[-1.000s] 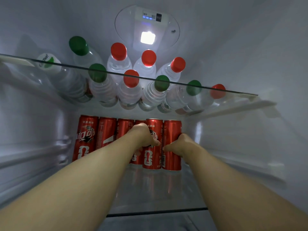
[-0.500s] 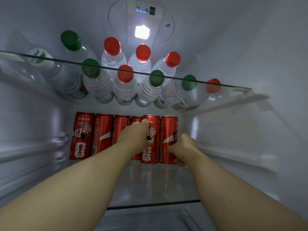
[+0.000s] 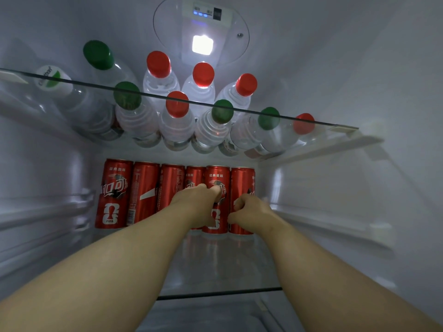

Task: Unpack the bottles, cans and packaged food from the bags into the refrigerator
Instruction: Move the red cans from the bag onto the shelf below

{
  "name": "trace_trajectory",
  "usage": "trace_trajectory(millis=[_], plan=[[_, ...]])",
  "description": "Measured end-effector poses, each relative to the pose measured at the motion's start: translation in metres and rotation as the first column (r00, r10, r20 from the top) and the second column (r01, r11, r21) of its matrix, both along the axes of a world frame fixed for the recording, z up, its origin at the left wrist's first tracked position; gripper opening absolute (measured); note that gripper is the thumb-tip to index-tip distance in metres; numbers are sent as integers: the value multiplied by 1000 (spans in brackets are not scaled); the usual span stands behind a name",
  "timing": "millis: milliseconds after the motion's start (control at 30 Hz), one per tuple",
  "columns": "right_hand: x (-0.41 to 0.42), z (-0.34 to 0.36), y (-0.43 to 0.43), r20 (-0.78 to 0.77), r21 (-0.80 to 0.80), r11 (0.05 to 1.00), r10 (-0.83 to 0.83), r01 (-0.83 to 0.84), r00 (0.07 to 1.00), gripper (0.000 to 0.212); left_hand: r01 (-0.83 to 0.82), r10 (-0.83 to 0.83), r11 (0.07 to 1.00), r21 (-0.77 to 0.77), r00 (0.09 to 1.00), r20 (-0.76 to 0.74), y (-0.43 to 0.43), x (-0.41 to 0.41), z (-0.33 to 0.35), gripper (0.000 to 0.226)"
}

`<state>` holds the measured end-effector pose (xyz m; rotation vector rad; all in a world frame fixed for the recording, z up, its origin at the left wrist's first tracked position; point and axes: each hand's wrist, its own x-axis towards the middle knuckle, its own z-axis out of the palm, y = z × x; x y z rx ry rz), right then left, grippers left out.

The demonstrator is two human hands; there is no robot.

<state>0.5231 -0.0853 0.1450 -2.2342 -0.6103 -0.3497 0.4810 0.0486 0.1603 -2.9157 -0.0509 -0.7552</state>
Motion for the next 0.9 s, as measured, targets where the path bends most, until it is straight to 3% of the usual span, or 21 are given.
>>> trace_trajectory(millis=[433, 633, 900], plan=[[6, 0, 3, -124, 22, 999, 53, -50, 991, 15, -80, 101, 988, 131, 982, -161, -9, 3, 1, 93], [13, -1, 8, -169, -20, 999, 28, -32, 985, 40, -79, 112, 979, 187, 979, -172, -10, 10, -1, 89], [6, 4, 11, -232, -117, 984, 101, -131, 967, 39, -132, 188, 958, 254, 960, -209, -14, 22, -3, 83]])
